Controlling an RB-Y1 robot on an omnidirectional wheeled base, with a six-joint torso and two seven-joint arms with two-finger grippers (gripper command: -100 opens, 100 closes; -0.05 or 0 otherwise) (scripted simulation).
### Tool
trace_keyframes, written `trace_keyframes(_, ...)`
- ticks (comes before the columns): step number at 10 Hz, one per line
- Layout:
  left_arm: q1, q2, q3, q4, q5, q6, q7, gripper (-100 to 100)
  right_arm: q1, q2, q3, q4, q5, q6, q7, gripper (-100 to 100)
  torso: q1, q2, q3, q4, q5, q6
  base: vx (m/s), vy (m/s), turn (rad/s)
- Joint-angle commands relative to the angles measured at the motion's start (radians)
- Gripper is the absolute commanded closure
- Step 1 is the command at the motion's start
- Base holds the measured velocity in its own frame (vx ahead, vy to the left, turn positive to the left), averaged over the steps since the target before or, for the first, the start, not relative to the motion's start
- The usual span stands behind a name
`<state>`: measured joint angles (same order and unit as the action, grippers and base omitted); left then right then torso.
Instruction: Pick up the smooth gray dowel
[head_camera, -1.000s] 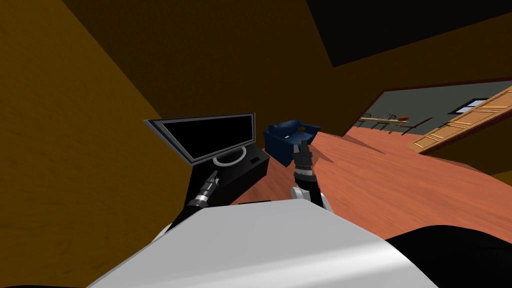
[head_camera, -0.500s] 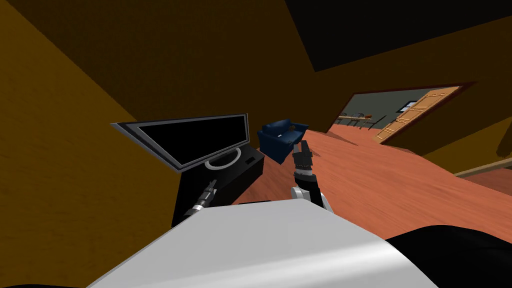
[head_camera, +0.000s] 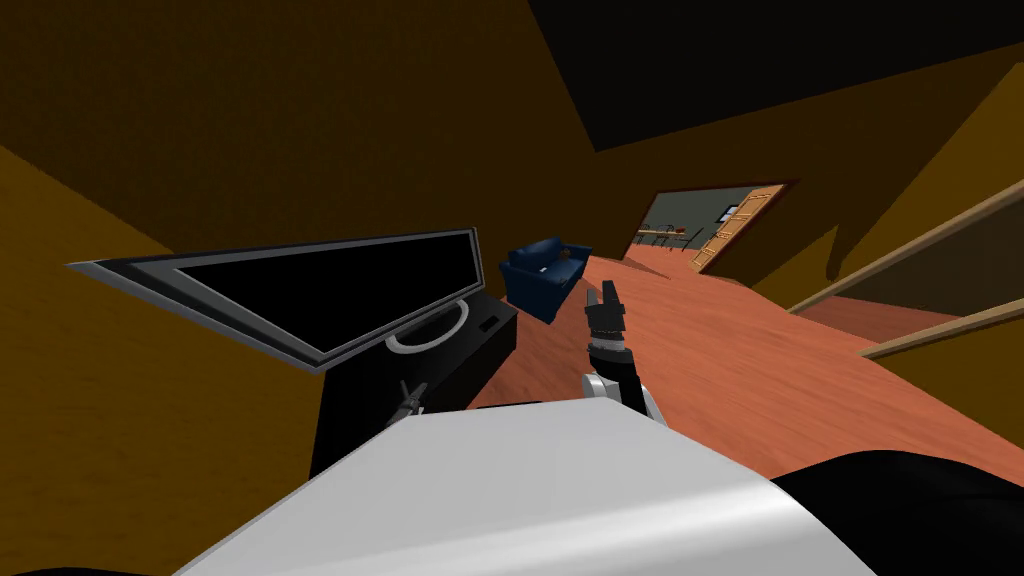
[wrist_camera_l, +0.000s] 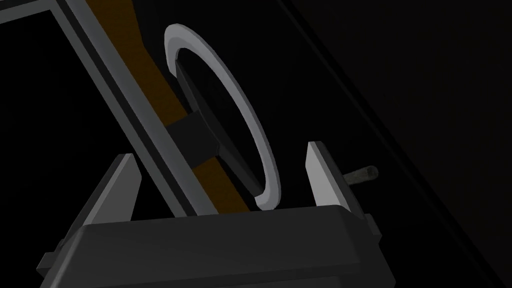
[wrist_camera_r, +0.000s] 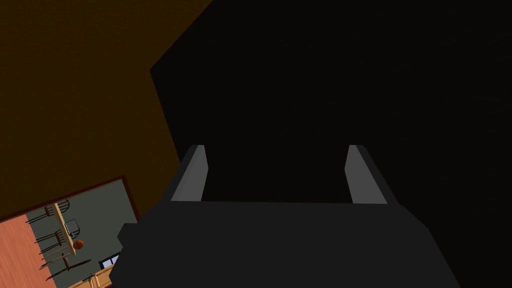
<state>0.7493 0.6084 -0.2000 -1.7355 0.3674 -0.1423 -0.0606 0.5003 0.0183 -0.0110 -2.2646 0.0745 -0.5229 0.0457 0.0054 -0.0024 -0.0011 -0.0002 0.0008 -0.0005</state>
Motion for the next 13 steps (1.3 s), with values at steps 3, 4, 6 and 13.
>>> trace_keyframes(3, -0.003, 0.012, -0.035, 0.084, 0.02, 0.028, -0.001, -100, 0.0, 0.0, 0.0, 0.0, 0.0, 0.0, 0.0, 0, -0.001, 0.0, 0.0, 0.0, 0.0, -0.001, 0.019, 0.02, -0.166)
trace_keyframes(4, -0.003, 0.012, -0.035, 0.098, 0.02, 0.028, -0.001, -100, 0.0, 0.0, 0.0, 0.0, 0.0, 0.0, 0.0, 0, -0.001, 0.0, 0.0, 0.0, 0.0, 0.0, 0.026, 0.024, -0.212)
trace_keyframes(6, 0.023, 0.043, -0.068, 0.175, 0.051, 0.059, 0.003, -100, 0.0, 0.0, 0.0, 0.0, 0.0, 0.0, 0.0, 0, 0.0, -0.001, -0.001, 0.0, 0.0, 0.0, 0.052, 0.041, -0.41)
trace_keyframes(13, 0.068, 0.081, -0.136, 0.349, 0.105, 0.117, 0.009, -100, 0.0, 0.0, 0.0, 0.0, 0.0, 0.0, 0.0, 0, 0.005, -0.004, -0.002, -0.001, 0.001, 0.0, 0.053, 0.067, -0.314)
